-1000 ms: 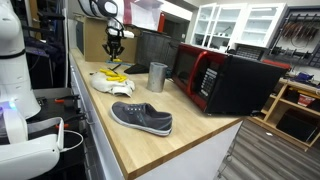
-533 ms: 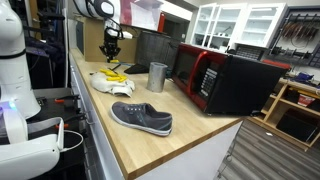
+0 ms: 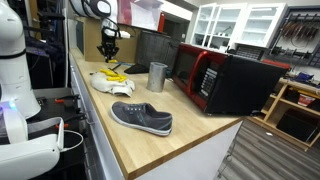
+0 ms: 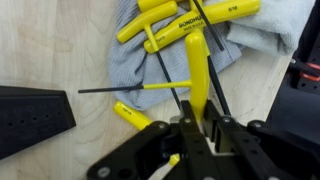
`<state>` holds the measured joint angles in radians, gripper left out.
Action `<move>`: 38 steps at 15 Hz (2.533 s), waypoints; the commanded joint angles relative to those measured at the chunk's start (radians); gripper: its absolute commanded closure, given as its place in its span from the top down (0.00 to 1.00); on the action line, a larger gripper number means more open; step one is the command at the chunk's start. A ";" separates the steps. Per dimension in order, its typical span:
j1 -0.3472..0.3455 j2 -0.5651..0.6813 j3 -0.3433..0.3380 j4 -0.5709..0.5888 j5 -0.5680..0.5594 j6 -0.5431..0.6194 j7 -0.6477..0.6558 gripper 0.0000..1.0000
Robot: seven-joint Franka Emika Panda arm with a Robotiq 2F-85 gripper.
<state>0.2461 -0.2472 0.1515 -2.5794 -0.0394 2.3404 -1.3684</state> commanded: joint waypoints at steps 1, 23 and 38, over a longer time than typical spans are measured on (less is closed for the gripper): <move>0.000 -0.044 -0.012 -0.022 0.065 0.007 0.142 0.04; -0.078 0.123 -0.019 0.173 0.129 -0.004 1.205 0.04; -0.092 0.400 -0.010 0.459 0.392 -0.149 0.982 0.93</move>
<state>0.1681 0.0355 0.1302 -2.2654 0.3403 2.2918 -0.2625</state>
